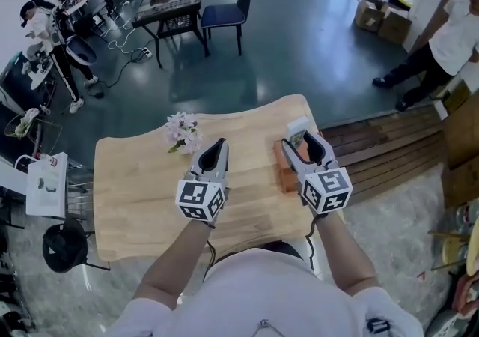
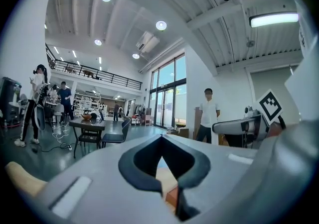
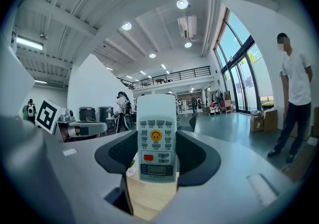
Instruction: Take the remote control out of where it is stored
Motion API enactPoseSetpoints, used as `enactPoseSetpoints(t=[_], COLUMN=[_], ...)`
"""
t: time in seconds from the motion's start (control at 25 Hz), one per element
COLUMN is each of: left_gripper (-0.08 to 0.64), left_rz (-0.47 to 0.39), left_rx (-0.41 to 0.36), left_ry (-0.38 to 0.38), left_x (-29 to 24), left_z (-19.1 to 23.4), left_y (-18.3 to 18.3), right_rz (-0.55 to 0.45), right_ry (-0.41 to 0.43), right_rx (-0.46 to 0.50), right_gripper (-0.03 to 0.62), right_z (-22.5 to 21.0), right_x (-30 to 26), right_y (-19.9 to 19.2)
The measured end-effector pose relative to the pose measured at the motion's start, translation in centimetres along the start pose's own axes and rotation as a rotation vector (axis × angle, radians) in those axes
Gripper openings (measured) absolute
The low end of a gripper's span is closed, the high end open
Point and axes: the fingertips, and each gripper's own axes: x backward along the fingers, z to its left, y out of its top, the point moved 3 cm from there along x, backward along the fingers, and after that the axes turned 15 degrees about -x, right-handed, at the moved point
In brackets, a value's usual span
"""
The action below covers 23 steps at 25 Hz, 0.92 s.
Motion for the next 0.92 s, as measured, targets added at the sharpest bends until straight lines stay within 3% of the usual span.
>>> enactPoseSetpoints(t=[0.92], left_gripper=[0.0], left_rz=[0.005], left_rx=[0.006], left_ry=[0.009], left_x=[1.5], left_z=[0.6], left_y=[-0.4], right_rz=[0.019], right_ry=[-0.023], right_rx=[0.003], right_gripper=[0.267], right_z=[0.8], right_x=[0.4], right_y=[-0.6])
